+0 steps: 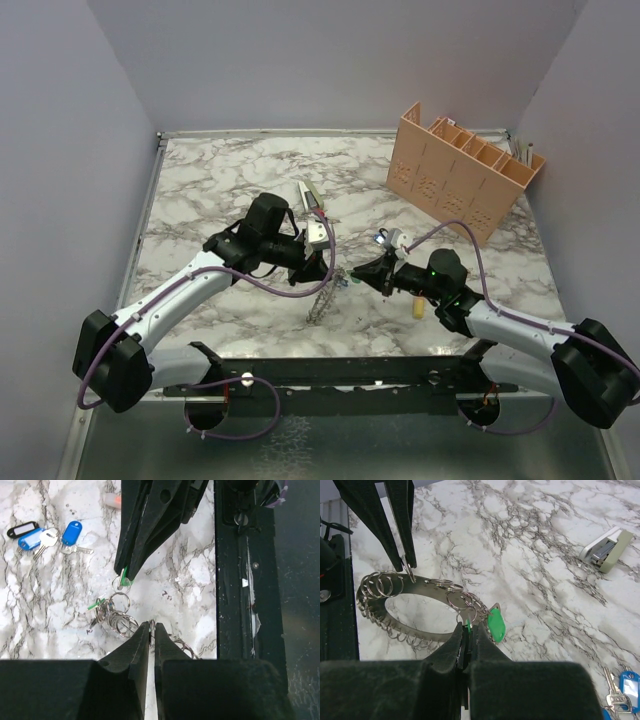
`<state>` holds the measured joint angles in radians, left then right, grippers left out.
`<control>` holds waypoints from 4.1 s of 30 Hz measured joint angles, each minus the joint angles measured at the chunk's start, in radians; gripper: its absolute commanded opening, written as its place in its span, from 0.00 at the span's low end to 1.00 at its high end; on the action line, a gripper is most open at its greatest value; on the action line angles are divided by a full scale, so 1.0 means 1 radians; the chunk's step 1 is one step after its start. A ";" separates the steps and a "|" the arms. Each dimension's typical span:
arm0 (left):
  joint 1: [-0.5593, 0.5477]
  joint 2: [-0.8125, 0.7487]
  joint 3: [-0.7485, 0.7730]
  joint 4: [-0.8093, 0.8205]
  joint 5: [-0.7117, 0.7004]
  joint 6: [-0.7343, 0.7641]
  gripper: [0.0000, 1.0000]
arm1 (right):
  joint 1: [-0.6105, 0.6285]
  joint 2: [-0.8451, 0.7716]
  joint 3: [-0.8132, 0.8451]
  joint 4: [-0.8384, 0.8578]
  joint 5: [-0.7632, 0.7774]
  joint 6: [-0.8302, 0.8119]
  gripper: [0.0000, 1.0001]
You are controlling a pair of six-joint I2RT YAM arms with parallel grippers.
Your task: Remove the keys from the keyring
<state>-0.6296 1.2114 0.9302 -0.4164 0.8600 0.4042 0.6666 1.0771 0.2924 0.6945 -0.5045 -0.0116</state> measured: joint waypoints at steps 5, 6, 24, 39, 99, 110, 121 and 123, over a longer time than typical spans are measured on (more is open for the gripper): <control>0.000 0.000 -0.005 -0.005 -0.025 0.001 0.21 | 0.000 -0.002 0.000 -0.001 0.000 -0.008 0.00; 0.000 0.000 -0.005 -0.005 -0.026 0.001 0.26 | 0.000 -0.002 0.000 -0.001 0.000 -0.008 0.01; 0.000 0.047 -0.005 0.018 -0.033 -0.021 0.45 | 0.000 -0.003 -0.005 -0.003 -0.005 -0.009 0.00; -0.016 0.093 -0.029 0.175 -0.006 -0.175 0.46 | 0.000 -0.147 -0.032 -0.027 -0.017 -0.035 0.01; -0.261 -0.117 -0.186 0.443 -0.639 -0.591 0.41 | 0.000 -0.252 -0.059 -0.150 0.105 -0.055 0.01; -0.362 -0.132 -0.350 0.642 -0.823 -0.665 0.28 | 0.000 -0.266 -0.059 -0.151 0.105 -0.049 0.01; -0.484 -0.114 -0.412 0.826 -0.936 -0.588 0.26 | 0.000 -0.266 -0.059 -0.150 0.104 -0.042 0.00; -0.488 -0.105 -0.422 0.852 -0.948 -0.563 0.26 | 0.000 -0.266 -0.059 -0.150 0.104 -0.041 0.01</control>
<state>-1.1179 1.1069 0.5079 0.4358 -0.0879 -0.1589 0.6666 0.8116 0.2337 0.5442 -0.4007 -0.0528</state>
